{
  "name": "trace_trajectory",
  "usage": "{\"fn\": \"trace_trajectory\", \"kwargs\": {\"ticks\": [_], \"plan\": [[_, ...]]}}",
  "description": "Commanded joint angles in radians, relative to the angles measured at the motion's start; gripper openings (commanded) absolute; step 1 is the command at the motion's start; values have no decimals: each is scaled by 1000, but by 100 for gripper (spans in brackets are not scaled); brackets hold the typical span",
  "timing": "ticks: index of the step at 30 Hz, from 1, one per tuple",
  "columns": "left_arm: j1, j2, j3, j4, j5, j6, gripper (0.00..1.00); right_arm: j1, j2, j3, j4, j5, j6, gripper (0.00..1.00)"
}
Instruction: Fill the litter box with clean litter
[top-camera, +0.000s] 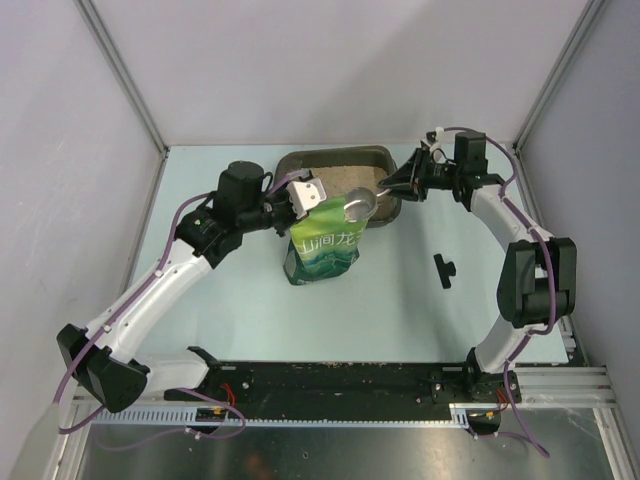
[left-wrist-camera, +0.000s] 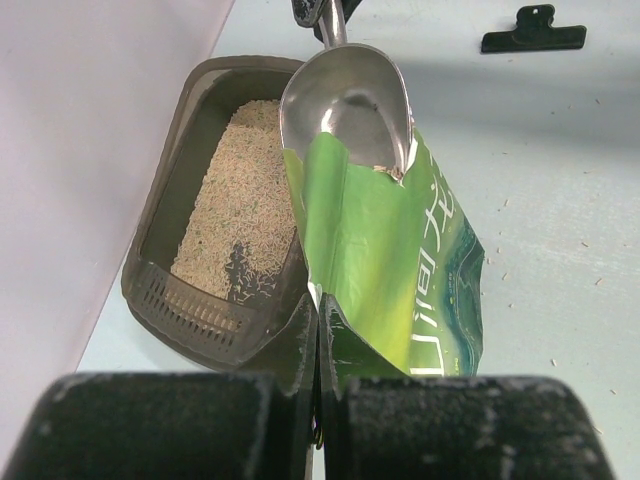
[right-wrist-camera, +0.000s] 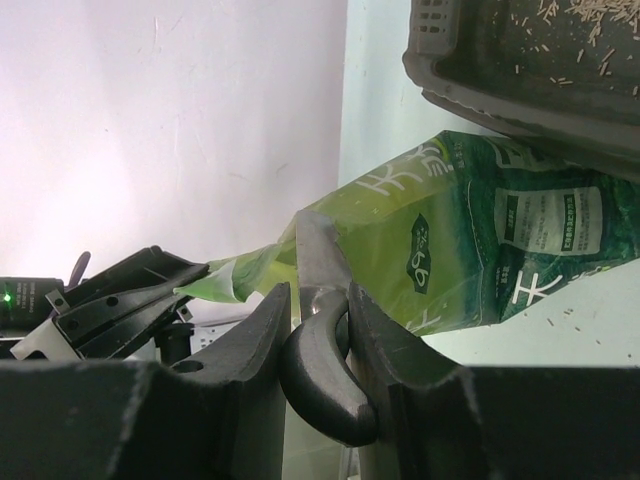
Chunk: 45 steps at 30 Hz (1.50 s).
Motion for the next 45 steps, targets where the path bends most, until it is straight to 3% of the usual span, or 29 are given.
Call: {"fn": "trace_trajectory", "kwargs": {"ticks": [1,8,16,27,45], "plan": [[9,-15,39,2,-37,19,0,-42,-74,81,-38,-5,-39,0],[2,-6,42,2,-29,11,0,-5,-79,194,-183,69,-155,0],[-4,-11,38,2,-38,7,0,-22,-53,226,-203,41,-140,0],[-4,-9,44,2,-80,22,0,-91,15,229,-197,-45,-132,0],[-4,-12,38,-1,-120,33,0,-140,104,188,-63,-129,21,0]]}}
